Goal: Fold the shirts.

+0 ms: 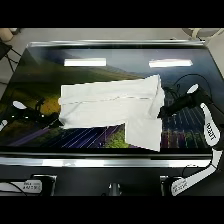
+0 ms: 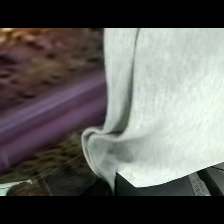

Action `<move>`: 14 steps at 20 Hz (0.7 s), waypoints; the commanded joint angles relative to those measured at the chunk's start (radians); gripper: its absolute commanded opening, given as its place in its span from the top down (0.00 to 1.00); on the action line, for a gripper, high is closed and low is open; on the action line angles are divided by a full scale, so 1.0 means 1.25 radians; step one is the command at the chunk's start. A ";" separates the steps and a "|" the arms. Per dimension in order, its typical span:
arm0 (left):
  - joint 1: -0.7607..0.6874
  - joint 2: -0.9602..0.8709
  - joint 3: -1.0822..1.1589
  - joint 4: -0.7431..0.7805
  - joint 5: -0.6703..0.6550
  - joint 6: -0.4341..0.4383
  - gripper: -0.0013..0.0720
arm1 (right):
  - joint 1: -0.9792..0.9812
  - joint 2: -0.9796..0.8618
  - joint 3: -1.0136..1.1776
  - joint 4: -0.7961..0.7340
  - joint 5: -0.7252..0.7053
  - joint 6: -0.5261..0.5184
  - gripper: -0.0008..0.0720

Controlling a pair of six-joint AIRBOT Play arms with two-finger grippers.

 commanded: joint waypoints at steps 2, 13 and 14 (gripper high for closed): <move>0.001 0.047 0.059 -0.003 0.002 0.018 0.95 | 0.016 0.042 0.038 -0.014 -0.041 -0.037 0.96; 0.001 0.614 0.708 0.001 0.254 -0.029 0.95 | 0.019 0.761 0.509 -0.250 -0.253 -0.059 0.96; 0.001 0.646 0.708 0.009 0.248 -0.030 0.95 | 0.019 0.800 0.509 -0.277 -0.238 -0.038 0.96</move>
